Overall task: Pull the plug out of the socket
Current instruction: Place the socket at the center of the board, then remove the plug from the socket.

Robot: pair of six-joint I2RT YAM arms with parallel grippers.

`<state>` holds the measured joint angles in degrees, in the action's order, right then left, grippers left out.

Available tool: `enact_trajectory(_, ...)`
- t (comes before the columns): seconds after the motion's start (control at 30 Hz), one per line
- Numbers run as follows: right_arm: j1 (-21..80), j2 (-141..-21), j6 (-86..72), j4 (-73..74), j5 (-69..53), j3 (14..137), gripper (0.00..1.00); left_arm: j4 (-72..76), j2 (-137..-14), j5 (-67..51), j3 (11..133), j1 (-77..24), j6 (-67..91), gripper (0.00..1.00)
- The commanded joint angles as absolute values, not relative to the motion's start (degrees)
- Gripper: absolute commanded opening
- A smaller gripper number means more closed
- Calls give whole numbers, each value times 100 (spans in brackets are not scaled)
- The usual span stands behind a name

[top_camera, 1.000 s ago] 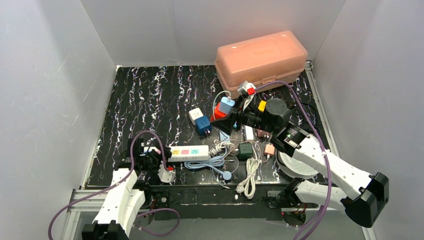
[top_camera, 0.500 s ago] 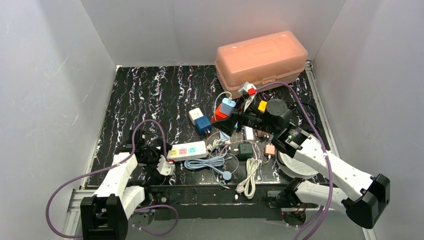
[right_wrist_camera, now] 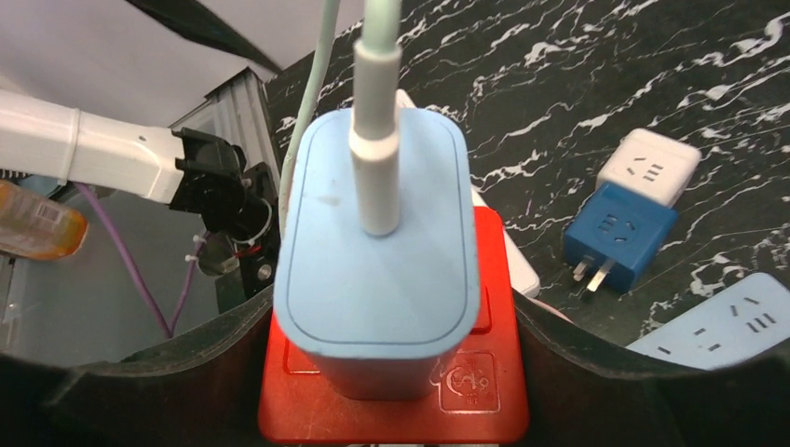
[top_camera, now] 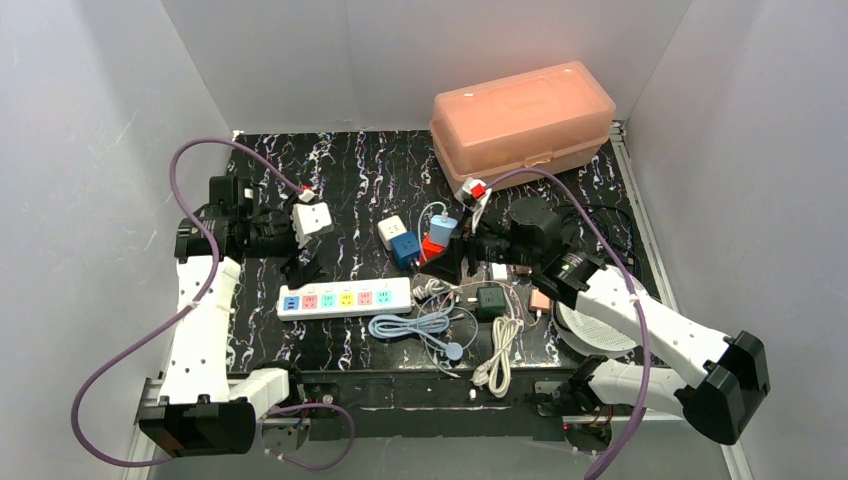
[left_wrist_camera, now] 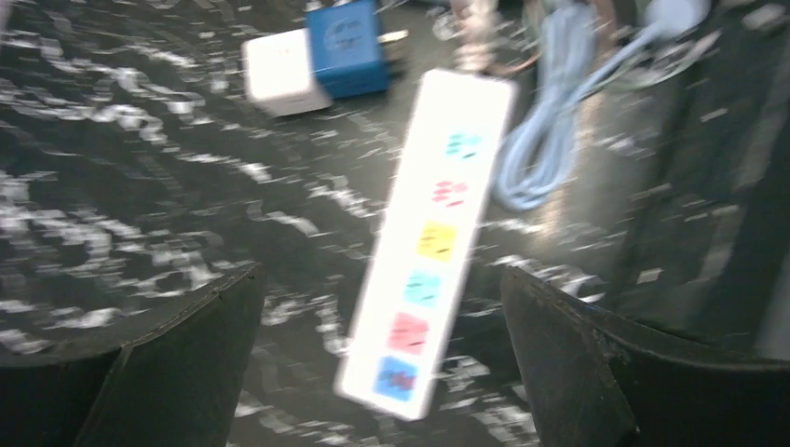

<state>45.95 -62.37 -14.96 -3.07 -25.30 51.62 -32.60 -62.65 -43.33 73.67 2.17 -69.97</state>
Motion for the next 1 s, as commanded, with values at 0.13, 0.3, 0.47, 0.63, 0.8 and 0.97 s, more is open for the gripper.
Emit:
enact_trajectory(0.13, 5253, -6827, -1420, -784, -3140, 5732, 1, -3993, -6210, -7327, 7361, 161, -3009, 98)
enact_trajectory(0.3, 5696, -7283, -1179, -595, -3342, 6302, 1, -1387, -6174, -7324, 6921, -188, -338, 98)
enact_trajectory(0.47, 5895, -7650, -1076, -386, -3469, 6657, 1, -773, -6339, -7381, 7173, -434, 133, 98)
enact_trajectory(0.63, 5993, -7887, -1015, -292, -3558, 6891, 1, -393, -6280, -7573, 7097, -667, 246, 98)
enact_trajectory(0.8, 5994, -7960, -954, -212, -3489, 6975, 1, -386, -6040, -8009, 6961, -817, 121, 98)
enact_trajectory(0.97, 5999, -7908, -965, -247, -3506, 6917, 1, -734, -5864, -8022, 6979, -817, -447, 98)
